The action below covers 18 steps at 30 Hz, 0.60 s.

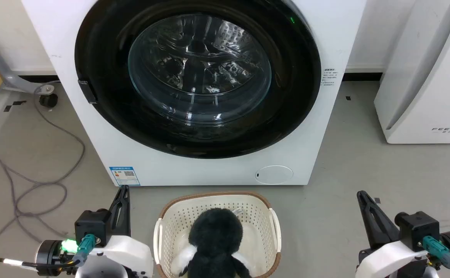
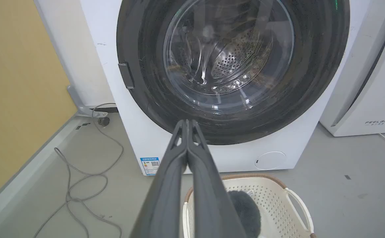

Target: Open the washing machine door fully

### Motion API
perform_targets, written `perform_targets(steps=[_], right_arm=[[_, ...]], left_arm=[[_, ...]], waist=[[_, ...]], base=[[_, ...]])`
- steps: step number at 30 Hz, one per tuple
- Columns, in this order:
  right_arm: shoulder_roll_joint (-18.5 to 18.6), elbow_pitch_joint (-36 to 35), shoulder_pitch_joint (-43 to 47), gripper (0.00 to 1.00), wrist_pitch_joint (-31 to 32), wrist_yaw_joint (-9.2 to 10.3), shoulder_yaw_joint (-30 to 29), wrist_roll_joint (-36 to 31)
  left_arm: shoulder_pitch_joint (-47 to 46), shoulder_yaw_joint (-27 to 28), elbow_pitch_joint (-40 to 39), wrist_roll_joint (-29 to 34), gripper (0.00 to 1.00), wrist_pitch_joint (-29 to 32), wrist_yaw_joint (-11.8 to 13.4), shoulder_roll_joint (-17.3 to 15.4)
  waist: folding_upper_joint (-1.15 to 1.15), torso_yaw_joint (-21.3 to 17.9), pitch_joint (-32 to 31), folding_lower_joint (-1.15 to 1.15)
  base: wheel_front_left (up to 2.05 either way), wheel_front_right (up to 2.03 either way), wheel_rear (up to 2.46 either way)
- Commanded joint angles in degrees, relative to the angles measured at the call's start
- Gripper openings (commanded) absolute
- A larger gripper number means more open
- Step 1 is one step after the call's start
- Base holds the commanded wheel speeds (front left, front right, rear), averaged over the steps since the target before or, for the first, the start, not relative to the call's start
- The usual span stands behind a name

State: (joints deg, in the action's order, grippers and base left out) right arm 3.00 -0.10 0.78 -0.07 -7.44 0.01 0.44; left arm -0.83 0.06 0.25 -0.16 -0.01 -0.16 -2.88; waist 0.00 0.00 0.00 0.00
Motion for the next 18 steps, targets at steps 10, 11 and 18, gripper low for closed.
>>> perform_targets(steps=[10, 11, 18], right_arm=[[-0.1, 0.1, -0.8, 0.00, 0.1, -0.05, 0.0, -0.4], [-0.1, 0.1, -0.8, 0.00, 0.1, -0.05, 0.0, -0.4], [-0.1, 0.1, -0.8, 0.00, 0.1, -0.05, 0.0, -0.4]], left_arm=[[0.8, -0.1, -0.2, 0.2, 0.00, 0.0, 0.2, 0.0], [0.8, -0.1, -0.2, 0.2, 0.00, 0.0, 0.2, 0.0], [0.8, -0.1, -0.2, 0.2, 0.00, 0.0, 0.2, 0.0]], waist=[[0.00, 0.0, 0.0, 0.00], [0.00, 0.0, 0.0, 0.00], [0.00, 0.0, 0.0, 0.00]], base=[[0.00, 0.00, 0.00], [0.00, 0.00, 0.00], [0.00, 0.00, 0.00]])
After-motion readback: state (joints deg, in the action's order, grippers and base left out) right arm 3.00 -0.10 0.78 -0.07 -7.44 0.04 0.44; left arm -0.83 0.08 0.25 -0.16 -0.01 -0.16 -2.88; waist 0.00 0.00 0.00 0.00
